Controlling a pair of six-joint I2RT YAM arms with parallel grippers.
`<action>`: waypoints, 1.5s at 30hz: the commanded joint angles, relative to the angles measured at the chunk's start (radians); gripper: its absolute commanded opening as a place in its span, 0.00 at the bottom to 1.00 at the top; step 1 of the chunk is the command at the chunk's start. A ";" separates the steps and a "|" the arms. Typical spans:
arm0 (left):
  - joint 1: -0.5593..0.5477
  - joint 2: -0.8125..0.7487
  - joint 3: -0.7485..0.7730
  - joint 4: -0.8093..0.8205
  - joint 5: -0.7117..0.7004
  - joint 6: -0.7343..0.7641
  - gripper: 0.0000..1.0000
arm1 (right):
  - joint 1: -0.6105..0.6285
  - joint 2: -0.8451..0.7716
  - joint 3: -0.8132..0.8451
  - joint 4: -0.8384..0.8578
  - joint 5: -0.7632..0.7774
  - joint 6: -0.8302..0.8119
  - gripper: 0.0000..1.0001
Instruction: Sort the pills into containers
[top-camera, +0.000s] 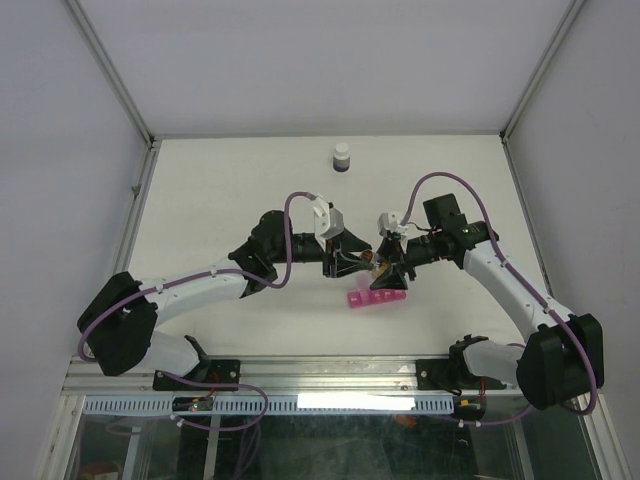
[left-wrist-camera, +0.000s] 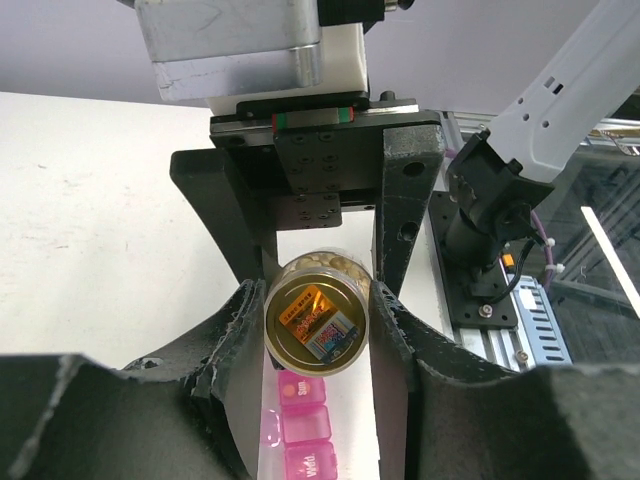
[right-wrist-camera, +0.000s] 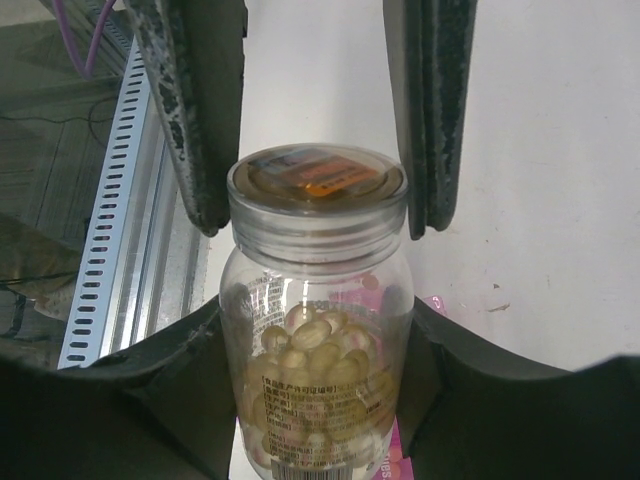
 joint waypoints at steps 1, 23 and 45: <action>-0.016 -0.035 0.020 -0.003 -0.054 -0.058 0.04 | 0.007 -0.017 0.017 0.041 -0.031 0.008 0.00; -0.163 -0.181 0.004 -0.173 -0.686 -0.667 0.70 | 0.005 -0.018 0.009 0.141 0.049 0.132 0.00; 0.104 -0.330 -0.145 0.014 -0.031 -0.128 0.99 | 0.003 -0.018 0.028 0.048 -0.007 0.024 0.00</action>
